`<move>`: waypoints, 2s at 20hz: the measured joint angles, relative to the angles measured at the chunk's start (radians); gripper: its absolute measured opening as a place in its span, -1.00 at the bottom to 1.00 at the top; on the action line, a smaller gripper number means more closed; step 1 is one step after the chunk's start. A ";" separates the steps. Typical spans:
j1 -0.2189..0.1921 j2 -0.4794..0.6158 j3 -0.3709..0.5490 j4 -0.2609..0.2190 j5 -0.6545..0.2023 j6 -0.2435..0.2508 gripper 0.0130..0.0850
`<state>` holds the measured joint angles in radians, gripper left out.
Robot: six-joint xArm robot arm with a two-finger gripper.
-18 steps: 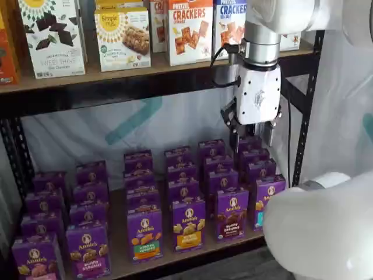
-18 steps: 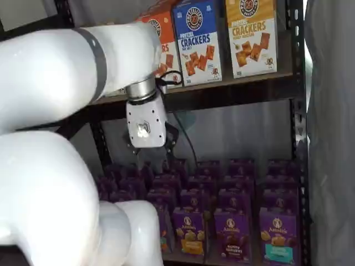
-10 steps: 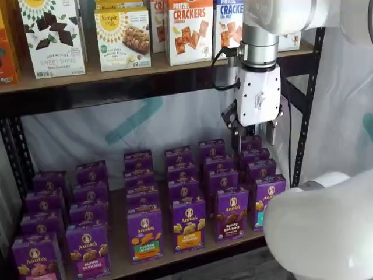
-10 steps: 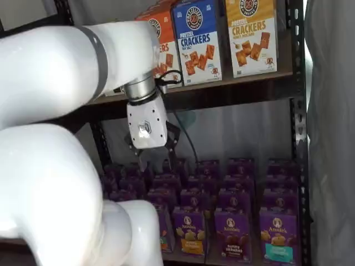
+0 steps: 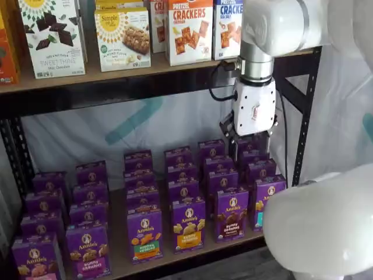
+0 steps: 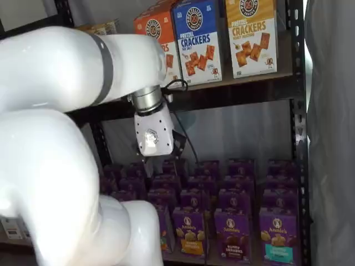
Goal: Pick up the purple box with a brown patch in the center, on the bottom shelf, the fifth box from the left
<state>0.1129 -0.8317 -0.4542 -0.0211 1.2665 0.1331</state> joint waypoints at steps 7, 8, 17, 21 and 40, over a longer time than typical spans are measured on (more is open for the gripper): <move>-0.057 0.127 0.051 0.032 -0.183 -0.068 1.00; -0.066 0.150 0.055 0.041 -0.209 -0.082 1.00; -0.117 0.464 0.061 0.066 -0.517 -0.158 1.00; -0.127 0.627 0.045 0.073 -0.669 -0.180 1.00; -0.105 1.135 -0.151 0.140 -1.071 -0.238 1.00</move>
<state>0.0079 0.3030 -0.6056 0.1191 0.1956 -0.1049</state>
